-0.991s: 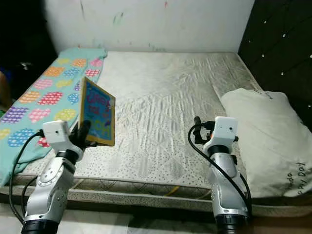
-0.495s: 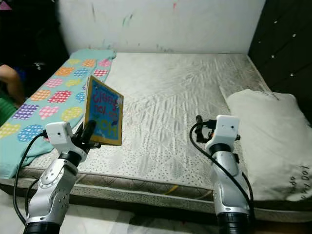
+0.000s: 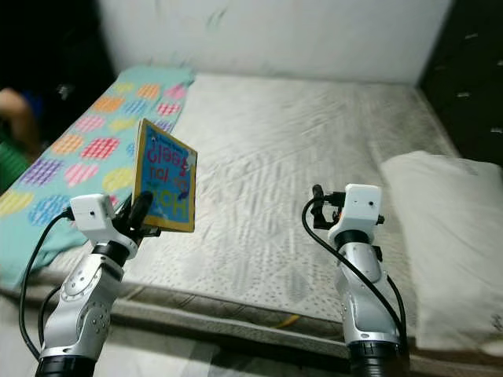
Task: Clean up the room
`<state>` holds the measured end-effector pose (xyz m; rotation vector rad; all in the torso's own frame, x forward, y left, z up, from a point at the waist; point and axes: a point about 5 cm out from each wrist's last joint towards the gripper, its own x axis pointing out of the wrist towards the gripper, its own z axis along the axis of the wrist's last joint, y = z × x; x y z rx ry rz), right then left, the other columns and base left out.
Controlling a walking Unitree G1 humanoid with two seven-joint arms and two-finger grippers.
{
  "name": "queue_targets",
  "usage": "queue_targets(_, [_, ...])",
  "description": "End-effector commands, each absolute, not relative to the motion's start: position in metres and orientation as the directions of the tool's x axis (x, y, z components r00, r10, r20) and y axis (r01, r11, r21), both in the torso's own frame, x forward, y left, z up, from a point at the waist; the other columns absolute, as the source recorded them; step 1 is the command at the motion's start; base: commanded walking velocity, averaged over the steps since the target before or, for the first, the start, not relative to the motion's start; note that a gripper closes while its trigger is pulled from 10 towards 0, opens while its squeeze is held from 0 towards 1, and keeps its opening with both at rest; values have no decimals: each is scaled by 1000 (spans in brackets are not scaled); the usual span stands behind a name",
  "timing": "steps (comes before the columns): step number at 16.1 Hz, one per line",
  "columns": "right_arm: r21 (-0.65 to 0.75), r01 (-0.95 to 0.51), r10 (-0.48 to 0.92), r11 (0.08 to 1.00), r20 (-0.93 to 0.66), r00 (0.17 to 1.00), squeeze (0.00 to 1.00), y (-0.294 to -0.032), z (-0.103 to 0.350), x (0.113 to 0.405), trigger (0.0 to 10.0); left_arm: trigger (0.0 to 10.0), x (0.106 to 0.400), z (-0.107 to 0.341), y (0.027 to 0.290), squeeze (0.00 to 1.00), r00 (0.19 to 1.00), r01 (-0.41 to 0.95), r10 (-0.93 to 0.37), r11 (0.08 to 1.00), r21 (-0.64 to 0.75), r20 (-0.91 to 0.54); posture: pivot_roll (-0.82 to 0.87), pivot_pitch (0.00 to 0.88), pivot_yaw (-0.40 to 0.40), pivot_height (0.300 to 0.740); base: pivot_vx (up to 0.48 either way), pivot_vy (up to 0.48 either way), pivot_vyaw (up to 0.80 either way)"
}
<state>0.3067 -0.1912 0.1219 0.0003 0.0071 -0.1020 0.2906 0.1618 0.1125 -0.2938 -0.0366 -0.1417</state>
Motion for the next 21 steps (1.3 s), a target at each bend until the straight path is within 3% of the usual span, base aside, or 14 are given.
queue_targets(1, [-3,95,-95,995,3,995,0,-191,123,306,10000,10000,292,122,166,0,989,137,-116,953,-270,90,-88,0,35,740,0,0,0])
queue_targets(21, [6,97,-97,995,-4,995,0,-192,122,307,10000,10000,295,121,168,0,994,94,-76,957,-275,73,-91,0,37,740,0,0,-709])
